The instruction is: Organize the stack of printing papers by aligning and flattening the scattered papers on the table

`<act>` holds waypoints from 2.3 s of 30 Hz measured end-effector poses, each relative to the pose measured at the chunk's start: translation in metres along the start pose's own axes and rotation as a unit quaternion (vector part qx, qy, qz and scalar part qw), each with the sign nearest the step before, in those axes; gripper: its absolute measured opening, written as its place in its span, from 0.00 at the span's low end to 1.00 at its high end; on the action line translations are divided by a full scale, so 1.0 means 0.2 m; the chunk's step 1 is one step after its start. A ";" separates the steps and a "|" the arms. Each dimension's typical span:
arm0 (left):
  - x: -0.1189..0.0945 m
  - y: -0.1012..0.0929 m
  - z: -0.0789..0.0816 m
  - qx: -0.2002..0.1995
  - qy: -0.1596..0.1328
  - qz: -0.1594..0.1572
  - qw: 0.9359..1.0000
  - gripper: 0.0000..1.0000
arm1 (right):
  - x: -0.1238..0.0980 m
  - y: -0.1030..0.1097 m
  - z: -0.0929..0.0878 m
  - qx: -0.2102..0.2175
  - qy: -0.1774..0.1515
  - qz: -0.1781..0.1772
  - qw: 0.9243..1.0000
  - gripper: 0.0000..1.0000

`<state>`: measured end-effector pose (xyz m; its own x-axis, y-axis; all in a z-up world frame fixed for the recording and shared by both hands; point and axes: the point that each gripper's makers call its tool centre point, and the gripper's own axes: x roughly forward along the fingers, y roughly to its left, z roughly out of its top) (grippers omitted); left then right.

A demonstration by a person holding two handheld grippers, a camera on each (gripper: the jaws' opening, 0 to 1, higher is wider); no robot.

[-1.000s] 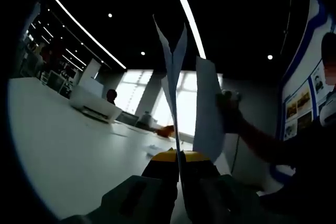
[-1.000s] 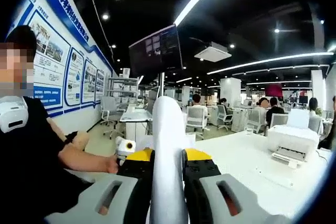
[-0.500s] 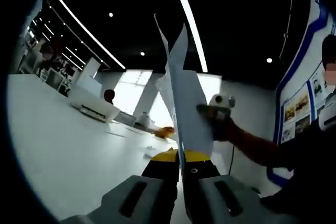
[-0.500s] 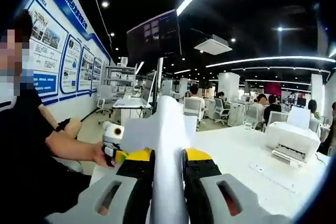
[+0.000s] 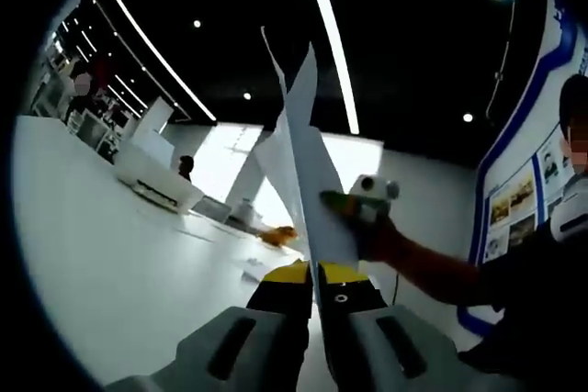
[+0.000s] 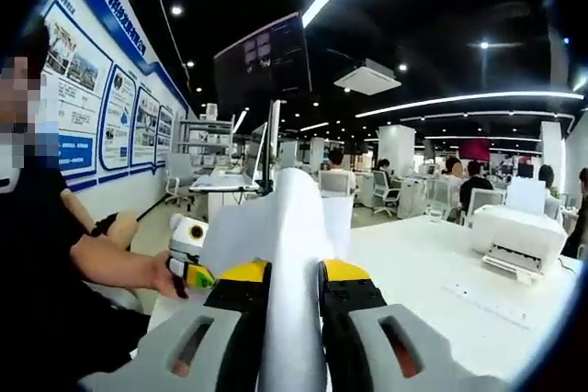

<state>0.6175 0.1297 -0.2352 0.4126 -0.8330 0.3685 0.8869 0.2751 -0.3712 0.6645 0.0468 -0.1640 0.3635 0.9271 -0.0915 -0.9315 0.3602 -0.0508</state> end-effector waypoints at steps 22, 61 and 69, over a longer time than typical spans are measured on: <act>0.01 -0.02 0.01 -0.037 -0.010 -0.016 0.999 0.13 | 0.12 0.00 -0.11 0.000 0.020 -0.011 1.000 0.16; 0.00 0.00 0.02 -0.050 -0.020 -0.008 0.999 0.17 | 0.18 0.25 -0.05 0.045 -0.047 0.090 0.994 0.14; 0.00 -0.01 0.02 -0.051 -0.020 -0.009 0.998 0.16 | 0.21 0.26 -0.09 0.014 -0.022 0.096 0.995 0.14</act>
<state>0.6175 0.1311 -0.2308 0.4067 -0.8171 0.4086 0.8690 0.2080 -0.4490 0.6312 0.1021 -0.1878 0.1785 0.9825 -0.0537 -0.9839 0.1783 -0.0078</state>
